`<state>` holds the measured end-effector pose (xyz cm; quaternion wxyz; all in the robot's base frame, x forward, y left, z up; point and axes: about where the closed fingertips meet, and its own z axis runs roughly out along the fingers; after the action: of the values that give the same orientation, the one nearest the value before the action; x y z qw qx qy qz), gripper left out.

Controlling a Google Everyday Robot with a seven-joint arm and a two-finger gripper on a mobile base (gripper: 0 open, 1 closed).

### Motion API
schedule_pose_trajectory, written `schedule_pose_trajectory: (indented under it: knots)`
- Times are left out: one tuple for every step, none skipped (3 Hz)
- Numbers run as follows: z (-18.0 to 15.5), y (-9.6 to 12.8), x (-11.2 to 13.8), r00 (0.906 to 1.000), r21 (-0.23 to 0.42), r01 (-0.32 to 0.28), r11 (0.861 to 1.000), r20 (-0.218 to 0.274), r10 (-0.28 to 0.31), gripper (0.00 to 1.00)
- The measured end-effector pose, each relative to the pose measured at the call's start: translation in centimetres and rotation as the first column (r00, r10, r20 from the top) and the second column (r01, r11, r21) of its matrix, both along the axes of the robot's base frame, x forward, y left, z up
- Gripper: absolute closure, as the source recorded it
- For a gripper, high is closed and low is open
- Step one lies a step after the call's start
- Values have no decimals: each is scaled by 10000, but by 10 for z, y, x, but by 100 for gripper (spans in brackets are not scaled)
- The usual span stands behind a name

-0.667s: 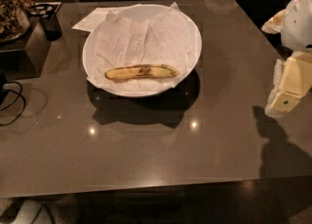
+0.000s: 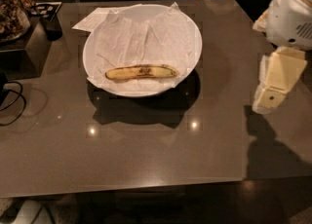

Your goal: Pick banana from white bowl

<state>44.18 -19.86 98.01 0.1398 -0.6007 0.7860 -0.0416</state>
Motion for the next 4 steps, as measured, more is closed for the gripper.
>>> schedule_pose_trajectory:
  knots:
    - [1, 34, 14, 9993, -609, -67, 9981, -362, 45, 0]
    - [0, 71, 30, 9981, -961, -447, 9944, -454, 405, 0]
    - [4, 76, 35, 9987, -838, -489, 9953, -161, 478, 0]
    - [3, 89, 42, 9971, -367, -740, 9966, -223, 732, 0]
